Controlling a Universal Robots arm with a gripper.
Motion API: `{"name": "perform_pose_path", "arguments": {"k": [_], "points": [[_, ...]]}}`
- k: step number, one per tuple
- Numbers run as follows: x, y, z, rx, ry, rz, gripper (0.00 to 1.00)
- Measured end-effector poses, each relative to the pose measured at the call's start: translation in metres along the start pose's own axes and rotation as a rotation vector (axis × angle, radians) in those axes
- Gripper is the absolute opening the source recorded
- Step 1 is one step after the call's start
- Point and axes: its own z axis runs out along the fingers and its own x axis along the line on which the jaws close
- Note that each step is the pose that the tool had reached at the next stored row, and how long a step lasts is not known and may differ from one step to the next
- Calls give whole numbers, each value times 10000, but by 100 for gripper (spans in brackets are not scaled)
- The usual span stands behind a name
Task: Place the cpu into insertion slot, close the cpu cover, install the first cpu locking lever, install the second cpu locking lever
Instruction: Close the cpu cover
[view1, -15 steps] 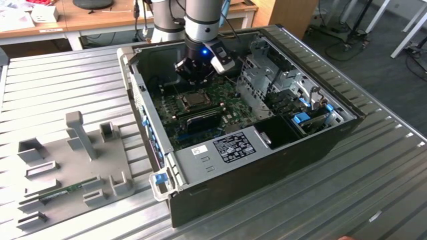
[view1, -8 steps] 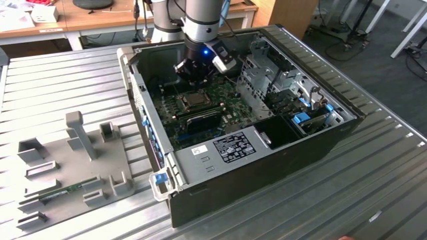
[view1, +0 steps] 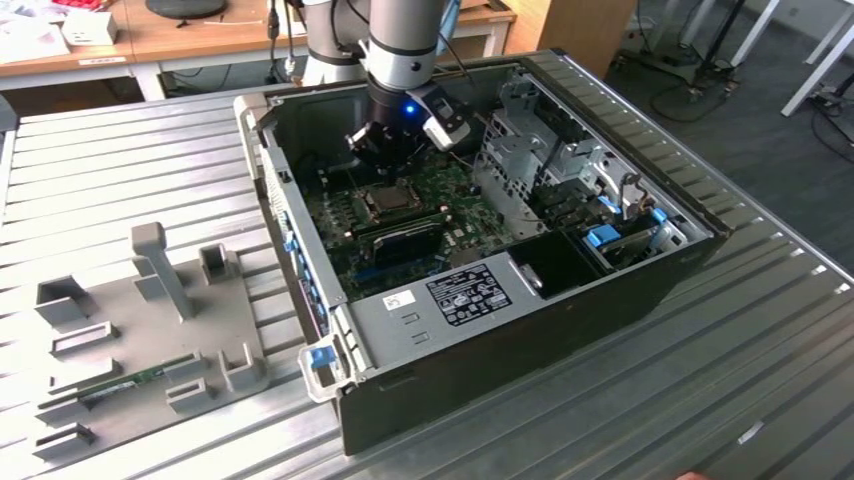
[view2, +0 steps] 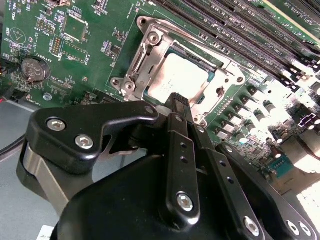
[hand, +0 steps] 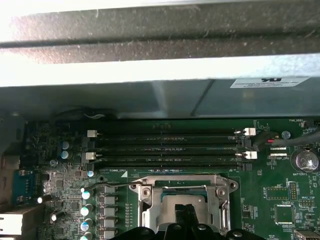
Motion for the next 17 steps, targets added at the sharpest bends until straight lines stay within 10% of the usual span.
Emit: {"name": "perform_pose_path", "arguments": {"k": [17], "points": [[0, -2, 26, -3, 13, 0, 10]]}}
